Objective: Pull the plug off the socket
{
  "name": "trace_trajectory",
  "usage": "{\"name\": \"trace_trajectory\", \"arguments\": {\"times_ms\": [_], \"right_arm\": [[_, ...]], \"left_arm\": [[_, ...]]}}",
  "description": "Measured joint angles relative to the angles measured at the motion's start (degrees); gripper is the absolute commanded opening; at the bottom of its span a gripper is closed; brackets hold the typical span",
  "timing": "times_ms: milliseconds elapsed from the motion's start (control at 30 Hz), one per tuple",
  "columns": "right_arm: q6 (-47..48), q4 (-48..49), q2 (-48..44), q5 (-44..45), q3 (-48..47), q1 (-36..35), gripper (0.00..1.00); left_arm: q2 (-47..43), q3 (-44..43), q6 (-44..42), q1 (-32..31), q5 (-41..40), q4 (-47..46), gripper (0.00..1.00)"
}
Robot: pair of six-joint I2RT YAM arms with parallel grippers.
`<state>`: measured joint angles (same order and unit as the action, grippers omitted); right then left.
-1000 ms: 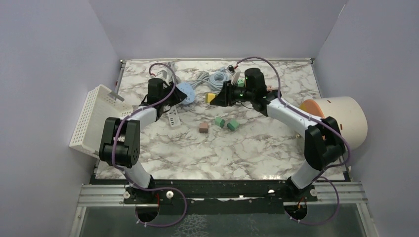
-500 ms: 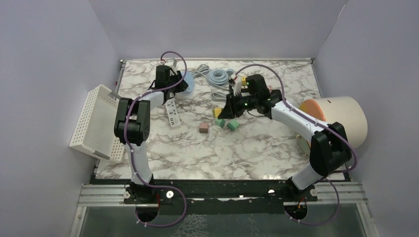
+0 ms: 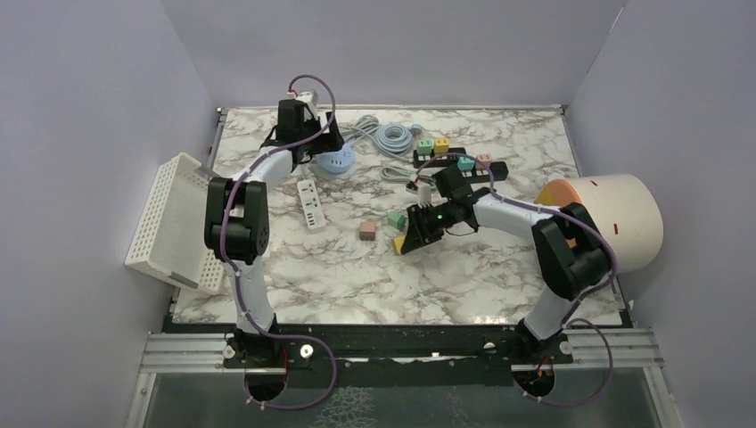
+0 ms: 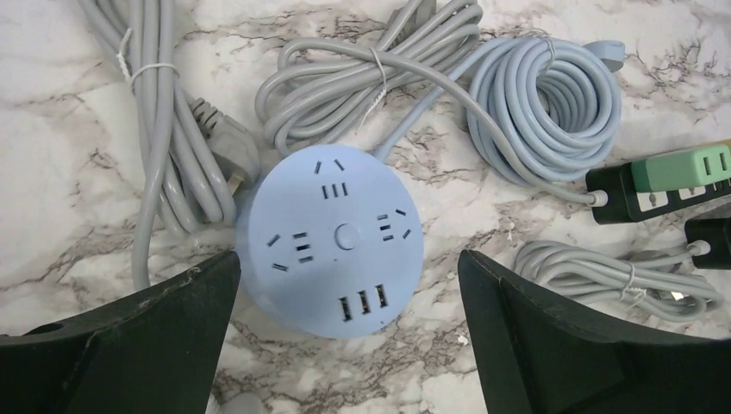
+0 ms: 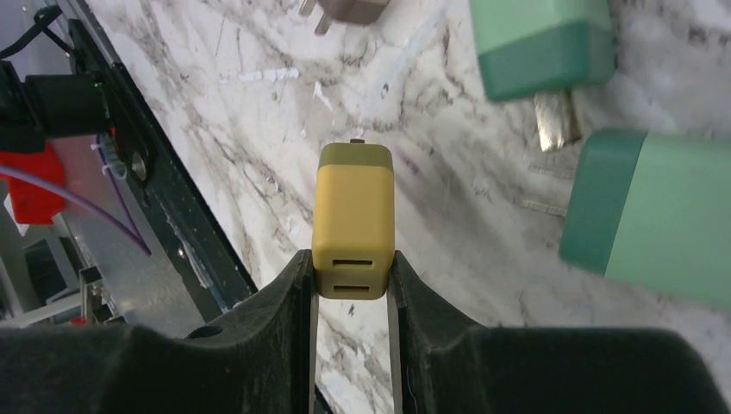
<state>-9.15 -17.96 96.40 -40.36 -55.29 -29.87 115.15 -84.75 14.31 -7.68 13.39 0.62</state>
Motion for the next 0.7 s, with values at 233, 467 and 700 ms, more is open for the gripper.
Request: {"name": "trace_trajectory", "arguments": {"times_ms": [233,467,700], "right_arm": [[2.03,-3.48,13.81,-2.43,-11.98,-0.13,0.66],[4.22,-12.81,15.34,0.11,-26.91,0.31,0.98],[3.61,-13.86,13.53,12.11,-47.78,5.35,1.0]], "left_arm": [[-9.92,3.26,3.74,0.04,-1.42,3.45,0.99],[-15.67,2.73,4.07,0.04,-0.52,6.01,0.99],[-19.67,6.95,3.61,0.07,-0.09,6.14,0.99]]}}
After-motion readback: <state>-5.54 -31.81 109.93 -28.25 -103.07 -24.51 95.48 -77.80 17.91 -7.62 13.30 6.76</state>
